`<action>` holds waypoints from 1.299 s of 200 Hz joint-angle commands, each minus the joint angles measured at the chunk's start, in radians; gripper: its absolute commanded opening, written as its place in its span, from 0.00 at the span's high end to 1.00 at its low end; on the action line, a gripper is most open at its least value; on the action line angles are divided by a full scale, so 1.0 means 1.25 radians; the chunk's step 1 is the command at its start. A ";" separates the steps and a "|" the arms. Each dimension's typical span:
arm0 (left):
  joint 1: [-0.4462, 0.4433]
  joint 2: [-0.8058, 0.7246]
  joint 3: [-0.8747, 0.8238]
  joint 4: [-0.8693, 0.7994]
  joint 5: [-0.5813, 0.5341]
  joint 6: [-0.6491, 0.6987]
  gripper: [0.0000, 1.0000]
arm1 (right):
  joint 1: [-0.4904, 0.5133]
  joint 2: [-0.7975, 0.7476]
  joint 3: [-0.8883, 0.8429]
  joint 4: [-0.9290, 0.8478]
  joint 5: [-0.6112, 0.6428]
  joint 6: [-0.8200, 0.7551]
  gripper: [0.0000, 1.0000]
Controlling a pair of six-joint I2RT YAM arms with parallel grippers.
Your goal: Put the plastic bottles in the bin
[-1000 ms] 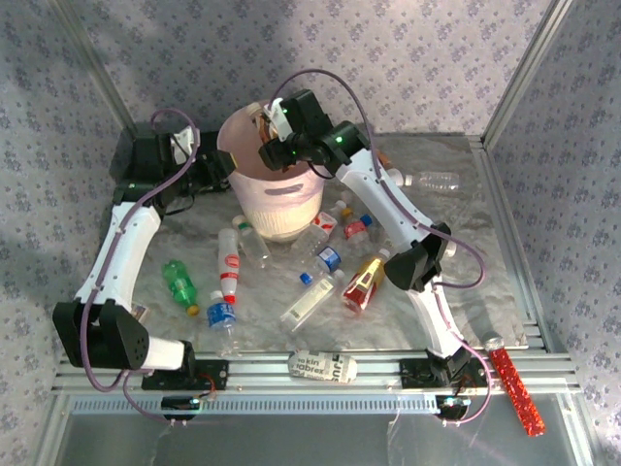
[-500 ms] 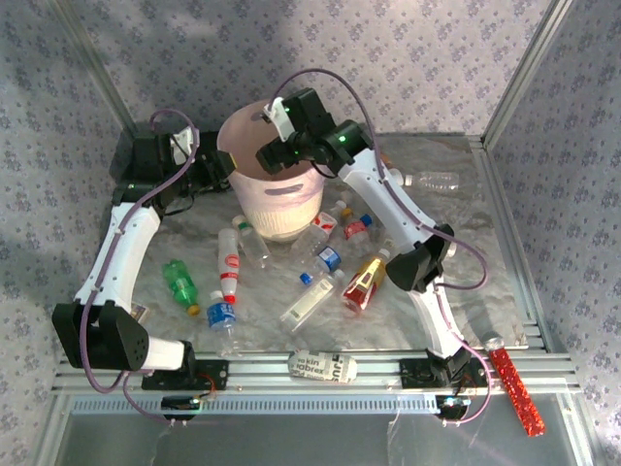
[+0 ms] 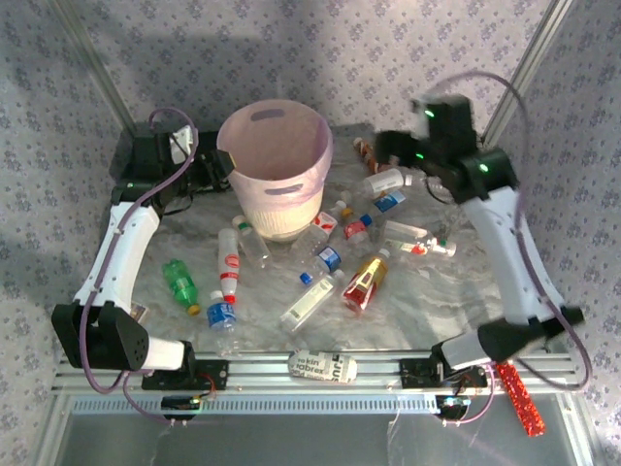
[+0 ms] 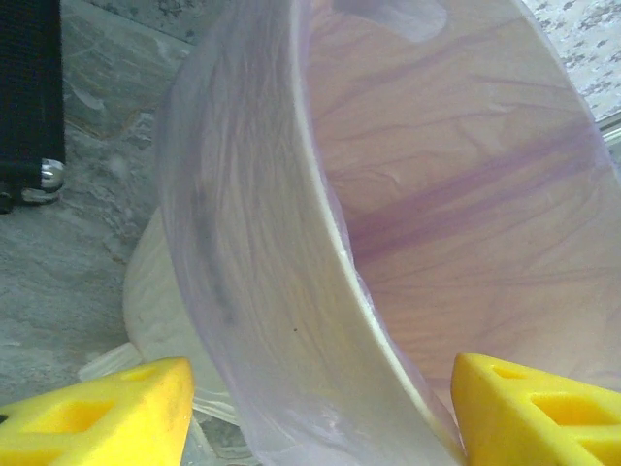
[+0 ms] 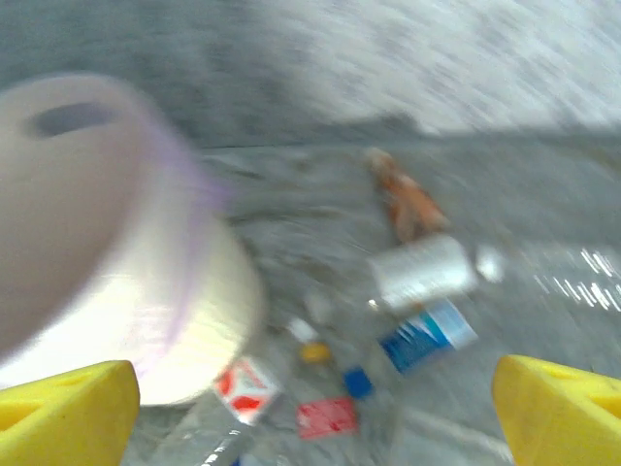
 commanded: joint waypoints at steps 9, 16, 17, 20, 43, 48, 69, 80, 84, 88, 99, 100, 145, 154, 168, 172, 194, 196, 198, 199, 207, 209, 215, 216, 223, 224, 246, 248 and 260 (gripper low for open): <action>0.002 -0.027 0.059 -0.070 -0.059 0.067 0.24 | -0.186 -0.166 -0.302 0.046 -0.088 0.236 0.08; 0.002 -0.032 0.072 -0.084 -0.071 0.081 0.22 | -0.230 -0.202 -0.362 0.063 -0.102 0.269 0.08; 0.001 -0.033 0.075 -0.087 -0.073 0.083 0.21 | -0.236 -0.208 -0.370 0.066 -0.104 0.274 0.08; 0.001 -0.036 0.081 -0.093 -0.080 0.090 0.21 | -0.252 -0.224 -0.391 0.074 -0.109 0.284 0.08; -0.017 -0.060 0.134 -0.147 -0.158 0.153 0.15 | -0.363 -0.305 -0.562 0.150 -0.152 0.361 0.09; -0.027 -0.068 0.147 -0.163 -0.181 0.170 0.15 | -0.383 -0.311 -0.593 0.174 -0.157 0.375 0.09; -0.100 -0.094 0.184 -0.201 -0.262 0.236 0.12 | -0.424 -0.316 -0.690 0.232 -0.184 0.440 0.09; -0.145 -0.102 0.199 -0.219 -0.283 0.266 0.12 | -0.427 -0.312 -0.730 0.273 -0.182 0.466 0.09; -0.161 -0.102 0.205 -0.226 -0.286 0.275 0.12 | -0.429 -0.311 -0.743 0.283 -0.179 0.475 0.10; -0.177 -0.103 0.211 -0.233 -0.288 0.283 0.11 | -0.429 -0.312 -0.755 0.297 -0.173 0.483 0.10; -0.219 -0.099 0.226 -0.250 -0.288 0.306 0.11 | -0.434 -0.303 -0.784 0.331 -0.165 0.505 0.12; -0.225 -0.098 0.227 -0.252 -0.288 0.307 0.11 | -0.435 -0.301 -0.787 0.334 -0.165 0.507 0.12; -0.388 -0.060 0.275 -0.301 -0.284 0.381 0.09 | -0.441 -0.190 -0.841 0.438 -0.181 0.544 0.18; -0.409 -0.050 0.281 -0.309 -0.281 0.393 0.09 | -0.442 -0.171 -0.849 0.457 -0.185 0.550 0.19; -0.431 -0.034 0.287 -0.314 -0.274 0.401 0.09 | -0.433 -0.142 -0.857 0.485 -0.185 0.564 0.19; -0.434 -0.030 0.288 -0.316 -0.273 0.402 0.09 | -0.430 -0.134 -0.858 0.492 -0.183 0.567 0.19; -0.451 -0.011 0.290 -0.317 -0.271 0.402 0.09 | -0.409 -0.081 -0.854 0.520 -0.163 0.578 0.18; -0.452 -0.010 0.290 -0.316 -0.271 0.401 0.09 | -0.408 -0.075 -0.854 0.522 -0.162 0.579 0.18; -0.453 -0.009 0.290 -0.316 -0.271 0.400 0.09 | -0.406 -0.070 -0.854 0.524 -0.161 0.581 0.18; -0.453 -0.008 0.290 -0.315 -0.271 0.401 0.09 | -0.406 -0.067 -0.854 0.527 -0.161 0.581 0.18; -0.457 -0.005 0.290 -0.315 -0.272 0.400 0.09 | -0.403 -0.042 -0.854 0.544 -0.163 0.588 0.17; -0.458 -0.004 0.290 -0.315 -0.273 0.401 0.09 | -0.403 -0.035 -0.853 0.550 -0.163 0.589 0.17; -0.459 -0.003 0.290 -0.314 -0.273 0.400 0.09 | -0.400 -0.015 -0.852 0.563 -0.164 0.595 0.17; -0.458 -0.002 0.290 -0.314 -0.273 0.400 0.09 | -0.399 -0.012 -0.852 0.565 -0.164 0.596 0.17; -0.460 -0.002 0.289 -0.314 -0.274 0.400 0.09 | -0.395 0.010 -0.848 0.577 -0.161 0.600 0.17; -0.460 -0.002 0.289 -0.314 -0.274 0.400 0.09 | -0.393 0.013 -0.846 0.578 -0.160 0.600 0.17; -0.461 -0.004 0.285 -0.316 -0.279 0.398 0.10 | -0.386 0.066 -0.822 0.587 -0.148 0.596 0.17; -0.463 -0.005 0.284 -0.315 -0.280 0.398 0.10 | -0.386 0.069 -0.820 0.588 -0.148 0.595 0.17; -0.462 -0.009 0.277 -0.315 -0.282 0.397 0.10 | -0.386 0.085 -0.815 0.594 -0.147 0.595 0.20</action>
